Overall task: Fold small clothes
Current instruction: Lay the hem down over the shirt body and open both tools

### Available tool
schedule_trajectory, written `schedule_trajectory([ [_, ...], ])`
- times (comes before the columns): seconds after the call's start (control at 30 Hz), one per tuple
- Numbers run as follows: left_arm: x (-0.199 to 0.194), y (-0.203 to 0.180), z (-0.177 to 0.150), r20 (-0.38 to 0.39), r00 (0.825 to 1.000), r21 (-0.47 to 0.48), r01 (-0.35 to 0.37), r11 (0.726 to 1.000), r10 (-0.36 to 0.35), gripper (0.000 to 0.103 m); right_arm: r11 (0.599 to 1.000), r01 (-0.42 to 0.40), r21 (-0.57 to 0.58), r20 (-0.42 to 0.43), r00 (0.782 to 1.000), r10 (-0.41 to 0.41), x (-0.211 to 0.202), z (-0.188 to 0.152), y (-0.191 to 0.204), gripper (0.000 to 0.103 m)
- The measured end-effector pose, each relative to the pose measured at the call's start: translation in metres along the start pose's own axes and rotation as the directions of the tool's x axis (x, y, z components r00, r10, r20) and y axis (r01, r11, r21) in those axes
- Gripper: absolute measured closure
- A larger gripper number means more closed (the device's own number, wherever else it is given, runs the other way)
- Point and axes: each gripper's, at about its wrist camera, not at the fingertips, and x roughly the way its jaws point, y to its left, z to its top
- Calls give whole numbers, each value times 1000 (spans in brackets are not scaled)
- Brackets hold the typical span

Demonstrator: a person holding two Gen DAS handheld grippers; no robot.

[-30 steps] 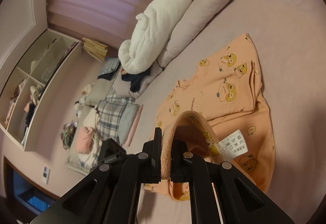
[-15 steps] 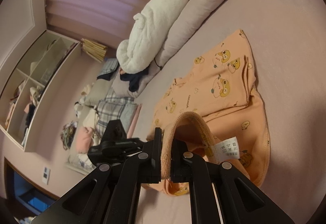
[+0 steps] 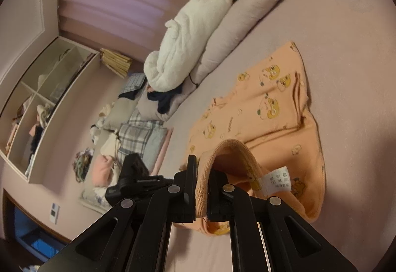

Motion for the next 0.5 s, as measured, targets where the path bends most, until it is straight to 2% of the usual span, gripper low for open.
schedule_trajectory([
  [0.13, -9, -4, 2, 37, 999, -9, 22, 1000, -22, 98, 1000, -6, -4, 18, 1000, 6, 3, 9, 6, 94],
  [0.23, -27, -10, 9, 130, 991, 4, 25, 1000, -25, 98, 1000, -5, -13, 33, 999, 5, 6, 16, 11, 94],
  [0.33, -48, -15, 19, 224, 974, 5, 25, 1000, -25, 98, 1000, 8, -25, 51, 999, -7, 11, 29, 17, 94],
  [0.43, -68, -19, 31, 326, 945, 10, 15, 1000, -18, 98, 1000, 11, -29, 77, 997, -9, 15, 44, 21, 94],
  [0.5, -76, -19, 43, 367, 930, 6, 12, 1000, -13, 98, 1000, 18, -20, 97, 995, -16, 19, 57, 21, 94],
])
